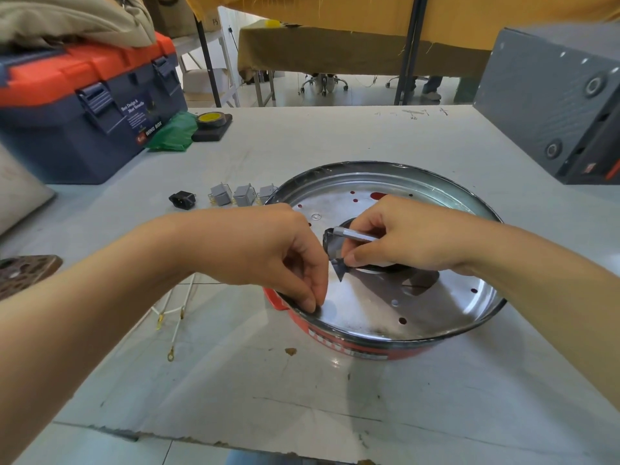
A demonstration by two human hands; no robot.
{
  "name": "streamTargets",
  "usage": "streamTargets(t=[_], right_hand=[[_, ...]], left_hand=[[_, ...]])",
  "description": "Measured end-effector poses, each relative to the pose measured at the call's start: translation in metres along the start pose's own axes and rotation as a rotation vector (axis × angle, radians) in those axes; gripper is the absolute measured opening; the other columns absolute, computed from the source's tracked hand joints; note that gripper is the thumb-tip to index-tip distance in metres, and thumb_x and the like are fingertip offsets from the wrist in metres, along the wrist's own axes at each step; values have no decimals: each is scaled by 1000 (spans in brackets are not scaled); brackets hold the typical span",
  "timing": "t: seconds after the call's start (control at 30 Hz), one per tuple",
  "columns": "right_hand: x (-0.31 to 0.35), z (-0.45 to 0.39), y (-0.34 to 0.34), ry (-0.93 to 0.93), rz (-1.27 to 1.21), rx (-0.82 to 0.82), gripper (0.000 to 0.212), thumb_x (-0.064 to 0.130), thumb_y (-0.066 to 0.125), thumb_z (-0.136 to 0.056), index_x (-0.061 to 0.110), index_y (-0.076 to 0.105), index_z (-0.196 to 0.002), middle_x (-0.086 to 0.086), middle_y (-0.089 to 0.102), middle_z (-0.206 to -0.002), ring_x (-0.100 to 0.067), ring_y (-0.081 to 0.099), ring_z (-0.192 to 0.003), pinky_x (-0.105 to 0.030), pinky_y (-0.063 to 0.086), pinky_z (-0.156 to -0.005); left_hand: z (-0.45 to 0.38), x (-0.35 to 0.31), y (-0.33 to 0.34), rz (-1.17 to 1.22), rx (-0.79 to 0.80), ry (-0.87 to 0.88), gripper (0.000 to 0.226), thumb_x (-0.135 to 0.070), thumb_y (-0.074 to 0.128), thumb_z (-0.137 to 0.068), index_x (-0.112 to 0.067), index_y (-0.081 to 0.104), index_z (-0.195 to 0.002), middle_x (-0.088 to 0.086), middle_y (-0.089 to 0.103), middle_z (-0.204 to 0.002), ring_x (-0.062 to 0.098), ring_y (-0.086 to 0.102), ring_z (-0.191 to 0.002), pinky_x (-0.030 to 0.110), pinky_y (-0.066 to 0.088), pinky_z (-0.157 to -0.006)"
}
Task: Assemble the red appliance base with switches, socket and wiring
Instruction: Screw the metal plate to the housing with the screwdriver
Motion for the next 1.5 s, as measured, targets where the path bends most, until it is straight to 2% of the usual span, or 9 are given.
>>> streamTargets(t=[0.13, 0.23, 0.33, 0.43, 0.57, 0.8, 1.13, 1.37, 1.5], right_hand=[[11, 7, -12, -62, -89, -97, 31, 33, 61, -90, 20, 66, -62, 12, 50, -44, -7, 41, -44, -16, 35, -43], [22, 13, -23, -145, -282, -194, 38, 34, 49, -96, 16, 66, -67, 15, 59, -51, 3, 49, -47, -8, 39, -48], [30, 19, -29, -210, -407, -260, 50, 37, 40, -99, 13, 64, -62, 13, 51, -46, 1, 46, -44, -4, 37, -50], [41, 23, -24, -291, -482, -207, 45, 42, 45, -91, 13, 63, -62, 8, 43, -40, -4, 37, -38, -9, 35, -44], [51, 25, -12, -352, -474, -104, 34, 34, 54, -87, 7, 67, -71, -3, 55, -47, -13, 44, -42, -14, 38, -45], [54, 24, 2, -358, -349, -43, 21, 5, 54, -92, 11, 59, -72, -4, 58, -50, -12, 47, -45, -14, 41, -48], [56, 25, 9, -343, -253, 2, 19, 6, 55, -90, 11, 57, -72, -1, 58, -51, -5, 50, -47, -12, 43, -51], [54, 25, 11, -327, -258, 30, 16, 5, 54, -91, 11, 56, -77, -4, 61, -57, -10, 53, -52, -17, 47, -54], [56, 28, 12, -324, -255, 39, 16, 4, 54, -90, 12, 55, -76, -3, 60, -57, -6, 53, -52, -7, 38, -44]], left_hand=[[0, 2, 0, 35, 34, -23, 11, -14, 74, -78, -21, 75, -86, -7, 73, -78, 4, 68, -72, 20, 55, -73], [-1, 3, 0, 38, 52, -35, 12, -13, 74, -78, -21, 75, -87, -8, 73, -78, 2, 68, -72, 21, 55, -74], [0, 3, 1, 33, 56, -46, 12, -14, 74, -79, -23, 74, -87, -9, 73, -79, 2, 68, -72, 20, 55, -74], [0, 2, 1, -8, 37, -20, 10, -18, 74, -78, -26, 74, -85, -6, 72, -81, 7, 66, -73, 26, 54, -75], [1, -2, -3, -63, -33, 35, 9, -22, 76, -77, -29, 75, -83, -7, 70, -79, 13, 63, -76, 39, 50, -76], [4, -1, -7, -85, -113, 58, 6, -28, 77, -74, -25, 74, -79, -6, 69, -77, 17, 60, -75, 43, 48, -74], [1, 1, -5, -63, -65, 32, 10, -26, 77, -74, -18, 75, -81, 2, 72, -81, 29, 64, -78, 48, 51, -77], [0, -1, -4, -11, 2, 27, 13, -19, 76, -77, -31, 71, -77, -6, 71, -74, 13, 66, -69, 41, 54, -73], [-1, 1, -3, -36, 13, 18, 4, -19, 75, -77, -19, 74, -81, 0, 72, -76, 19, 65, -71, 45, 52, -74]])
Point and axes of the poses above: each hand's wrist, its own z-axis away from the middle knuckle, its own y-axis out of the palm, x = y × z, the point moved 8 cm from there along -z, towards the middle knuckle
